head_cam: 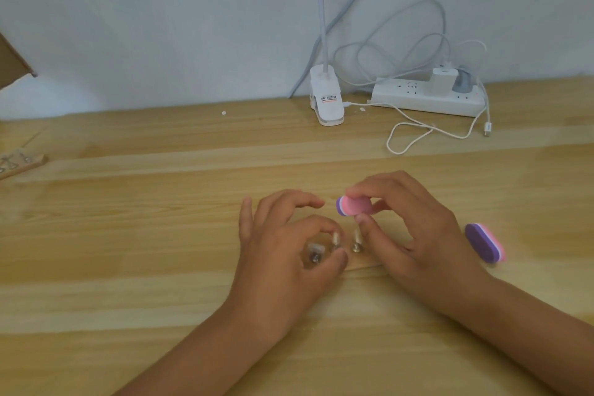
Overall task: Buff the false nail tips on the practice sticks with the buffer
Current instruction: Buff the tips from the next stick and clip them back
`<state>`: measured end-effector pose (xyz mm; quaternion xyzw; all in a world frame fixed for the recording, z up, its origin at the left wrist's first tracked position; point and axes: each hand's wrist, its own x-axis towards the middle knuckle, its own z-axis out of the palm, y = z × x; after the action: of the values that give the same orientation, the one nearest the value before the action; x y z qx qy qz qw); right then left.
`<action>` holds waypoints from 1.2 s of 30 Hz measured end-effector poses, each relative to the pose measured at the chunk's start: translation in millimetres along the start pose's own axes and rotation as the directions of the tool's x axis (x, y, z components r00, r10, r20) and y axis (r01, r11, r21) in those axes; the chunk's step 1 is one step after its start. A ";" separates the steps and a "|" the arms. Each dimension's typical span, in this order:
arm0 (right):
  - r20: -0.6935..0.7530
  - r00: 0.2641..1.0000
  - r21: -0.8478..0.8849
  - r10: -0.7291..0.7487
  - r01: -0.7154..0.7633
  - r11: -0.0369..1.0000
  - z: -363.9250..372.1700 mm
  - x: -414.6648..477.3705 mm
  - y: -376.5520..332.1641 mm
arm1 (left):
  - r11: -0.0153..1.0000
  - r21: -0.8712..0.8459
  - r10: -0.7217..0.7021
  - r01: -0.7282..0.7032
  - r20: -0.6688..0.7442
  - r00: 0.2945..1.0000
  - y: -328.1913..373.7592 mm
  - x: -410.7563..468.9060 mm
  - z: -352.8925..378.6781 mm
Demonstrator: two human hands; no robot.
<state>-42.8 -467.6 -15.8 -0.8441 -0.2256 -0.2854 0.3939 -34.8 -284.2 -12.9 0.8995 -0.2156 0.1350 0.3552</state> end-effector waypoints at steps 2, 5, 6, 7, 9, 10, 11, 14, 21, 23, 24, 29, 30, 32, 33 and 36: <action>0.008 1.000 0.002 0.010 -0.010 1.000 0.9 -0.4 -0.4 | 1.000 -0.007 0.016 -0.016 -0.026 1.000 1.3 1.9 3.6; 0.015 1.000 0.004 0.005 -0.005 1.000 0.3 -0.8 -0.3 | 0.998 0.029 0.058 -0.057 -0.037 0.998 1.5 2.6 4.6; 0.016 1.000 0.004 0.004 -0.004 1.000 0.0 -0.9 0.1 | 0.997 0.046 0.058 -0.057 -0.041 0.997 1.5 2.7 3.0; 0.015 1.000 0.005 0.004 -0.004 1.000 -0.3 -0.8 0.7 | 0.997 0.060 0.059 -0.056 -0.046 0.997 1.6 3.0 0.9; 0.005 1.000 0.005 0.001 -0.002 1.000 -0.3 -0.6 1.8 | 0.991 0.090 0.106 -0.100 -0.060 0.993 1.7 2.6 -3.8; -0.006 1.000 0.007 -0.003 0.003 1.000 -0.2 -0.6 2.2 | 0.984 0.102 0.157 -0.149 -0.073 0.985 1.7 2.1 -5.5; -0.022 1.000 0.013 -0.007 0.008 1.000 -0.1 -0.8 2.6 | 0.977 0.090 0.202 -0.194 -0.096 0.975 2.2 1.7 -6.3; -0.091 0.996 0.038 -0.004 0.008 0.999 -1.1 -1.2 4.0 | 0.968 -0.183 0.141 -0.172 -0.174 0.975 6.4 0.8 -8.7; -0.164 0.986 0.016 -0.028 0.032 0.999 -4.1 -1.8 6.6 | 0.811 -0.583 -0.063 -0.049 -0.171 0.983 2.8 4.0 -16.8; -0.149 0.982 -0.038 -0.113 0.108 0.993 -3.5 -3.9 5.2 | 0.860 -0.508 -0.030 -0.052 -0.153 0.988 0.8 4.4 -16.5; -0.125 0.978 -0.065 -0.168 0.161 0.985 -2.5 -5.4 3.8 | 0.897 -0.437 0.004 -0.066 -0.142 0.990 0.5 4.1 -16.0; 0.011 0.953 -0.124 -0.302 0.301 0.946 2.4 -8.7 2.6 | 0.953 -0.258 0.139 -0.159 -0.094 0.986 -2.0 3.1 -13.9; 0.003 0.958 -0.135 -0.287 0.285 0.949 1.8 -7.9 3.9 | 0.956 -0.238 0.153 -0.170 -0.092 0.984 -2.1 3.1 -13.7; -0.020 0.964 -0.132 -0.264 0.259 0.957 1.0 -6.5 4.3 | 0.962 -0.202 0.170 -0.183 -0.084 0.982 -2.6 3.0 -13.6; -0.019 0.961 -0.121 -0.274 0.270 0.955 1.5 -6.7 3.2 | 0.964 -0.186 0.179 -0.190 -0.072 0.981 -2.6 2.9 -13.8; 0.010 0.941 -0.092 -0.338 0.337 0.937 3.8 -9.2 0.2 | 0.965 -0.142 0.219 -0.221 -0.026 0.975 -1.1 2.4 -14.1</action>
<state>-48.2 -466.2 -23.9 -0.8093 -0.3525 -0.3614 0.3004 -33.5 -274.4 -2.6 0.8414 -0.3213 0.1623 0.4031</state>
